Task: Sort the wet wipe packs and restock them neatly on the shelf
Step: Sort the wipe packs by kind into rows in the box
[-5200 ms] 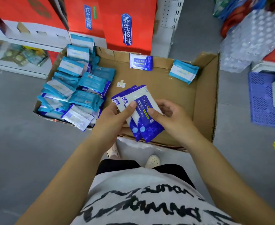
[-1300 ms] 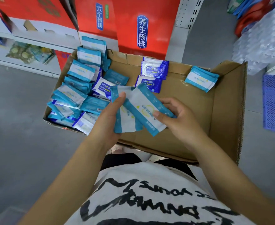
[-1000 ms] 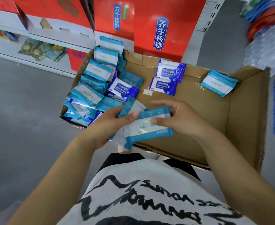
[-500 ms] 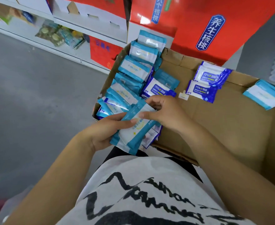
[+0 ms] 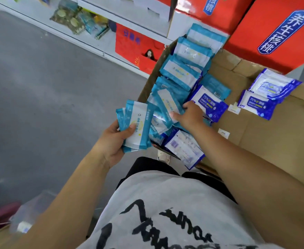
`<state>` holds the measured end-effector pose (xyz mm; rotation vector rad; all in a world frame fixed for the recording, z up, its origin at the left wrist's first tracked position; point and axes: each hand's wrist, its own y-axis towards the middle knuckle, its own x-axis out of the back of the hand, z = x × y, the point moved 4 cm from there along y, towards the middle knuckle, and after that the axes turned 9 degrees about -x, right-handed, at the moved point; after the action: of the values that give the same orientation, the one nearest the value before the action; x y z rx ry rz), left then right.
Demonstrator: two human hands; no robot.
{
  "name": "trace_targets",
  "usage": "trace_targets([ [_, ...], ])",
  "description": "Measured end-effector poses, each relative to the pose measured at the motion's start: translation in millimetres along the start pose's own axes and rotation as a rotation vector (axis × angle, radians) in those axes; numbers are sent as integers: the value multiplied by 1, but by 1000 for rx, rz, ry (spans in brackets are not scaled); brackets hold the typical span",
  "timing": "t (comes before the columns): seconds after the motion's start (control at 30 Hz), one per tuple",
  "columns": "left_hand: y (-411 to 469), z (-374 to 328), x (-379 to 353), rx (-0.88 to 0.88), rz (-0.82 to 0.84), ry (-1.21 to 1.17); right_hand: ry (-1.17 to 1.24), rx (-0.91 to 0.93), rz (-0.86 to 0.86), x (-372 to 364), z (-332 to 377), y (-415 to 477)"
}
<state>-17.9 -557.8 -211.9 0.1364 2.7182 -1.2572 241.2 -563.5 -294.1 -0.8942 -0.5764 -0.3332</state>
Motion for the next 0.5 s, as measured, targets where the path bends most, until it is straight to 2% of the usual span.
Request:
trace_targets([
  [0.17, 11, 5, 9, 6, -9, -6, 303, -107, 51, 9, -15, -14],
  [0.37, 23, 6, 1, 7, 32, 5, 616, -52, 60, 51, -17, -64],
  [0.5, 31, 5, -8, 5, 50, 3, 819, 2, 156, 75, -6, -94],
])
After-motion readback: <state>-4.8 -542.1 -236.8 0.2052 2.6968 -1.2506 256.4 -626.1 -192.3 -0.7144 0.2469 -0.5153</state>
